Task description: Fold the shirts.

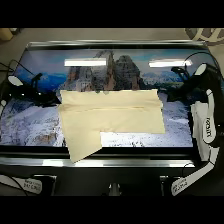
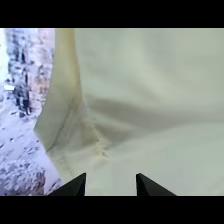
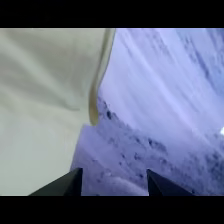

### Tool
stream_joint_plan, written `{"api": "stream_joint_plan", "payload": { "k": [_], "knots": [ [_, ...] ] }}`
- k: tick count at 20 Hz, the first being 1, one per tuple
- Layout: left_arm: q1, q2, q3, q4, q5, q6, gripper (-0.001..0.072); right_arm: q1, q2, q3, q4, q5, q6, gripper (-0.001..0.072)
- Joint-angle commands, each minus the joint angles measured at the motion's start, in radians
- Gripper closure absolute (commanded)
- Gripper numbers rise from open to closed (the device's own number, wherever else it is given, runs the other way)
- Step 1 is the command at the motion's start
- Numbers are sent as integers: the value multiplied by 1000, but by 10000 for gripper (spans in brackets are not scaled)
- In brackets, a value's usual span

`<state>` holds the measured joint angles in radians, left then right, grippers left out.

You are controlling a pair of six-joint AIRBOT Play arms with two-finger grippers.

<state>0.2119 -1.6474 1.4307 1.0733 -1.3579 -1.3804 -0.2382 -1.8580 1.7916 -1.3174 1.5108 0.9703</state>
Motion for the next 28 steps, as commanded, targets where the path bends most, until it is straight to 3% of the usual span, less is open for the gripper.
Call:
{"api": "stream_joint_plan", "payload": {
  "k": [1,5,9,18,20,21,22,24,28],
  "knots": [
    [47,93,-85,-7,-109,-8,321,-61,60,-60,27,197,3,305],
    [48,320,-522,-8,-13,58,321,-61,198,-359,34,92,-29,306],
    [47,436,-802,-81,119,92,300,-61,241,-431,47,51,-51,306],
    [-60,431,-896,-150,332,93,302,-61,241,-440,52,36,-54,323],
    [-80,431,-896,-150,339,90,360,-61,250,-496,55,35,-56,274],
    [-83,431,-896,-150,338,90,493,-61,260,-545,53,23,-55,270],
    [-82,432,-896,-151,338,90,579,-61,268,-599,52,8,-55,233],
    [-82,434,-894,-151,335,99,673,-61,270,-676,61,-32,-56,211],
    [-82,434,-895,-151,327,102,673,-61,270,-727,147,-113,-53,224]
  ]
}}
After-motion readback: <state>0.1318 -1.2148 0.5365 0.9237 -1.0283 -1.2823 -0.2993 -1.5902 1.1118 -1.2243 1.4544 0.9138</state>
